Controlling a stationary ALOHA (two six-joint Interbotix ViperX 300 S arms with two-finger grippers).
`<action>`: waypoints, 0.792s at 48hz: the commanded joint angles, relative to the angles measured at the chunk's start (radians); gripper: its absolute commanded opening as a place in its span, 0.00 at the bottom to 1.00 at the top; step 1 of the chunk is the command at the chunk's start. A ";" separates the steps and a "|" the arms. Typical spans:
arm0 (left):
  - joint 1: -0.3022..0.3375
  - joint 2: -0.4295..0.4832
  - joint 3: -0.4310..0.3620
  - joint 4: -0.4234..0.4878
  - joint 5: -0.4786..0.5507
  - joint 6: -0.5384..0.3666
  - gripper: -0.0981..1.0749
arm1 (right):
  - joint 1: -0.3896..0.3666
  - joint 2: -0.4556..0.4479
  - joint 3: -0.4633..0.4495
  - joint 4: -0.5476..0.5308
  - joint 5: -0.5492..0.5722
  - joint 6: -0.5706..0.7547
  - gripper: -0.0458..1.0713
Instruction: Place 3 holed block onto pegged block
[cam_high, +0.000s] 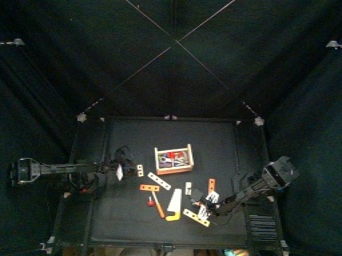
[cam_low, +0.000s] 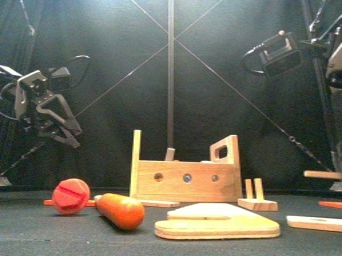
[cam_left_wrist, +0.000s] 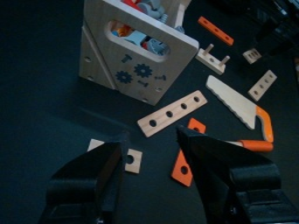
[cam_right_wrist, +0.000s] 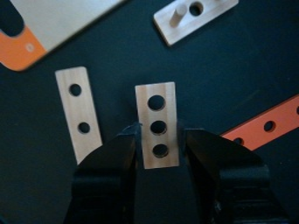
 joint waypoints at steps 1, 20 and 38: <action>0.000 0.002 -0.011 0.000 -0.005 0.003 0.81 | -0.015 -0.051 -0.034 -0.005 0.002 0.006 0.55; 0.003 0.002 -0.018 -0.002 -0.005 0.002 0.81 | -0.126 -0.051 -0.112 0.046 0.041 0.041 0.55; 0.003 0.002 -0.012 -0.008 -0.005 0.002 0.81 | -0.209 -0.011 -0.155 0.046 0.067 0.403 0.55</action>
